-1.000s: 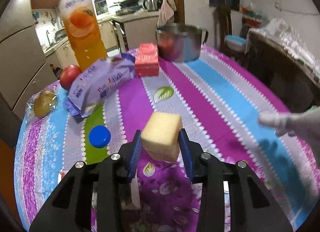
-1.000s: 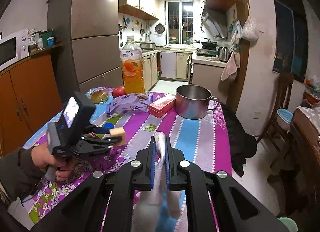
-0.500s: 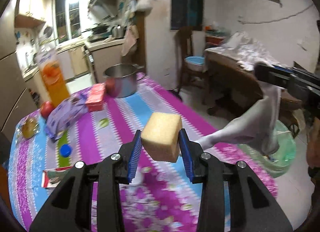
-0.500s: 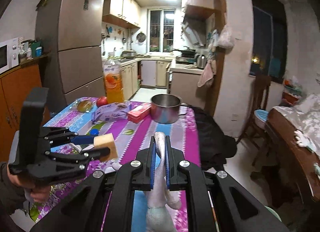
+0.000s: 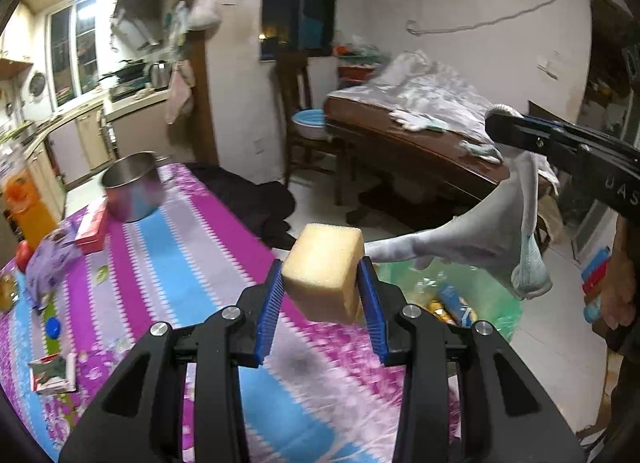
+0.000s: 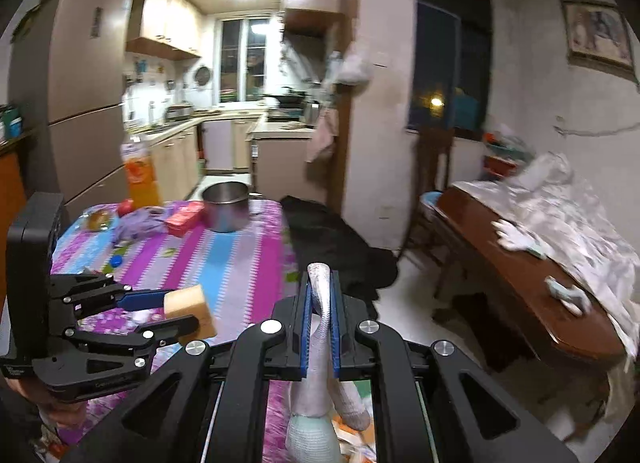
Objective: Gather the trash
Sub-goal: 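Carry the beige sponge and white glove over the green bin with both tools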
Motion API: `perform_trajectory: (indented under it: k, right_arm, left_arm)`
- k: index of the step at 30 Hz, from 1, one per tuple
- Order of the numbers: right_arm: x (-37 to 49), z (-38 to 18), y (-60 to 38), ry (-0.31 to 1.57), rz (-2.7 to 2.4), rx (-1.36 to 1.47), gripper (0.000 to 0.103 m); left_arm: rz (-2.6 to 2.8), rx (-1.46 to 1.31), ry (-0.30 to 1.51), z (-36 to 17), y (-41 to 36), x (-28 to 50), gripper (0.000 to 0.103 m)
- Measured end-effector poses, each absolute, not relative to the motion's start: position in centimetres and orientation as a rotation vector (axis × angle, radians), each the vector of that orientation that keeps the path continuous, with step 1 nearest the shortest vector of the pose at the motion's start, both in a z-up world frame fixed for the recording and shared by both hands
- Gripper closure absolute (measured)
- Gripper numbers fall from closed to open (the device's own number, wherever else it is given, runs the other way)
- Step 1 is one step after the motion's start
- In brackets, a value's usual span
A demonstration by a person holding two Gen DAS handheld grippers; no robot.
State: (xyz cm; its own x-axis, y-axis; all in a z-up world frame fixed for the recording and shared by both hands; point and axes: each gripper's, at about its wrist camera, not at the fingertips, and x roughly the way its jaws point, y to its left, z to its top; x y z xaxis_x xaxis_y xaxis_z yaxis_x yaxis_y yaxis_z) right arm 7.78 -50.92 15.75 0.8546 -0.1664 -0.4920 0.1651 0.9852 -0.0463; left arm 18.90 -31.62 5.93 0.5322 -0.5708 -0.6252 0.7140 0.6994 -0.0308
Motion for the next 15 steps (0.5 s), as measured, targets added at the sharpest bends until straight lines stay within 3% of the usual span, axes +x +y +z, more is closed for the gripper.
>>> perform_trajectory:
  k: [15]
  right_arm:
    - [3.1, 11.0, -62.8, 0.678, -0.334, 0.158, 0.094]
  left_arm:
    - [-0.859, 0.317, 0.727, 2.8, -41.3, 17.1, 0.067]
